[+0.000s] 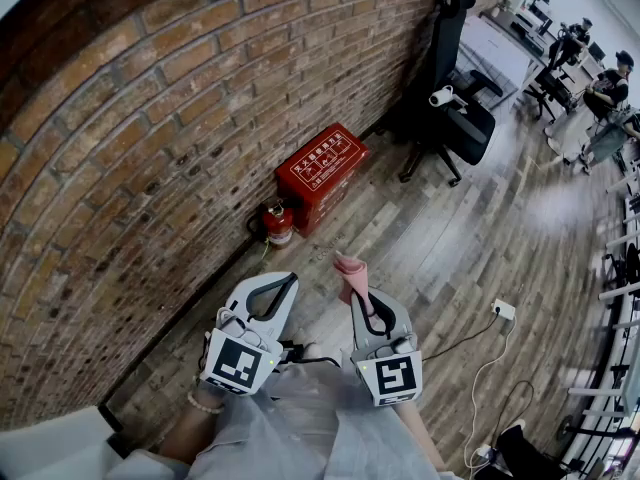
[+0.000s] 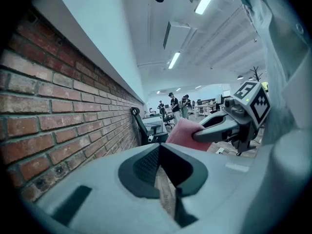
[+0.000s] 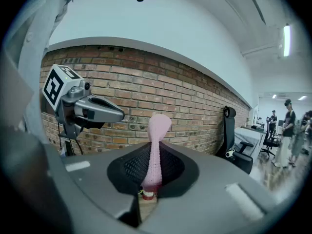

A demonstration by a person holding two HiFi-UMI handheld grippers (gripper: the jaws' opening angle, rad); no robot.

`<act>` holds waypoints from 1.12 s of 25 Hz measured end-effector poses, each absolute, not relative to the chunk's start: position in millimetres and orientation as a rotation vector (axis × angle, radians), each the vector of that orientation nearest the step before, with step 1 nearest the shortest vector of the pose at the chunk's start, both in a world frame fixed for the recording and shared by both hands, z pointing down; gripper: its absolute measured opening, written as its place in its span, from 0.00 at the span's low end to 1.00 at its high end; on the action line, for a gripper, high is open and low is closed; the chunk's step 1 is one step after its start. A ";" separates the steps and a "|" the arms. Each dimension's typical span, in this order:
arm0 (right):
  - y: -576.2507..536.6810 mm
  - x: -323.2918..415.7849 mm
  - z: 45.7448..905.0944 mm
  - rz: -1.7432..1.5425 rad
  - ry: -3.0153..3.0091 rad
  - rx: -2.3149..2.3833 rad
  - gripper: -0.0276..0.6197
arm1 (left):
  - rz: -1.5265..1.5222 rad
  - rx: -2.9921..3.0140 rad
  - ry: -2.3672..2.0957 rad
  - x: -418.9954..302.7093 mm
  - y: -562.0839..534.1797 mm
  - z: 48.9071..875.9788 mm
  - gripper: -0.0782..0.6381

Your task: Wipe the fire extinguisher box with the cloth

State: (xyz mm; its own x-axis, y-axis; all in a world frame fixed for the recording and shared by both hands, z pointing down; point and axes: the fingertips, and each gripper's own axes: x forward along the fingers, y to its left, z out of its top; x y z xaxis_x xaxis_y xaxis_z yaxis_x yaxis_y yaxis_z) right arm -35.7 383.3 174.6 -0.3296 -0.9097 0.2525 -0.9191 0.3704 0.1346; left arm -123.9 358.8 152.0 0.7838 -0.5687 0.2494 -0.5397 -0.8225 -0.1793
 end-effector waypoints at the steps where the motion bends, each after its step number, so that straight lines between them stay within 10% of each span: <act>1: 383.1 -35.7 174.5 0.046 -2.351 1.616 0.08 | -0.449 -2.871 0.894 -123.7 358.7 152.7 0.11; 28: 388.8 -41.9 170.8 0.068 -2.287 1.719 0.09 | -0.395 -2.892 0.839 -138.3 360.9 147.6 0.11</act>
State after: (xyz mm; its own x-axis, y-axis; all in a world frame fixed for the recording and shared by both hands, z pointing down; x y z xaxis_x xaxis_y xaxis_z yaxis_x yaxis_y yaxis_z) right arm -41.9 388.8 170.8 -0.2532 -0.9349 0.2485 -0.9480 0.2910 0.1287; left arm -138.3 360.9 147.6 0.8142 -0.5381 0.2180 -0.5110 -0.8425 -0.1707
